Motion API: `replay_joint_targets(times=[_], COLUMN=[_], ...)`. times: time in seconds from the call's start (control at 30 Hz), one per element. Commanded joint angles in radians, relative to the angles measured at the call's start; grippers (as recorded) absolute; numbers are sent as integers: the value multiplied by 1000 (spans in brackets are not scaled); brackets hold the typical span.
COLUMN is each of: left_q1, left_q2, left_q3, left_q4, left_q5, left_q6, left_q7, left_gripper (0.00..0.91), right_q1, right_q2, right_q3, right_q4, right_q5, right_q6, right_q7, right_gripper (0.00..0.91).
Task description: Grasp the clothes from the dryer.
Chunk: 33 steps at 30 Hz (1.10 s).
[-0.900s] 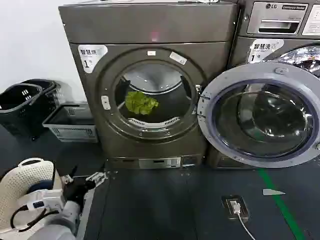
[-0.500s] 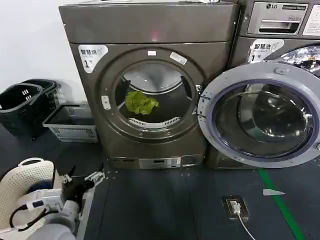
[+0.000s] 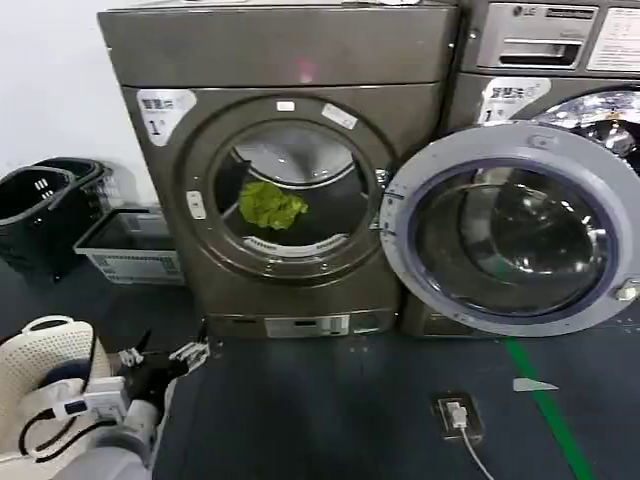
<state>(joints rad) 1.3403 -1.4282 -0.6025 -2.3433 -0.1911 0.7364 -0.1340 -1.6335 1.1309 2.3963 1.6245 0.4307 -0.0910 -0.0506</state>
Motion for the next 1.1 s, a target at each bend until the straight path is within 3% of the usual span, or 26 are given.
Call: replay_joint_targets(times=[0.03, 0.63, 0.93, 1.1], left_q1=[0, 0, -4, -2], left_q2=[1, 12, 9, 5], left_q3=[0, -6, -7, 1], left_q4=[1, 7, -22, -22], left_q5=[1, 14, 1, 27], left_q6=[49, 49, 49, 49], left_q7=[0, 33, 52, 53], left_gripper=[907, 907, 907, 907], right_q1=[2, 3, -7, -4], right_q2=[1, 23, 19, 5], right_q3=[0, 2, 16, 29], right_q4=[1, 11, 3, 6], right_q5=[3, 10, 37, 97], right_q6=[-1, 1, 6, 2], right_q7=[5, 11, 50, 74], right_gripper=[907, 907, 907, 907])
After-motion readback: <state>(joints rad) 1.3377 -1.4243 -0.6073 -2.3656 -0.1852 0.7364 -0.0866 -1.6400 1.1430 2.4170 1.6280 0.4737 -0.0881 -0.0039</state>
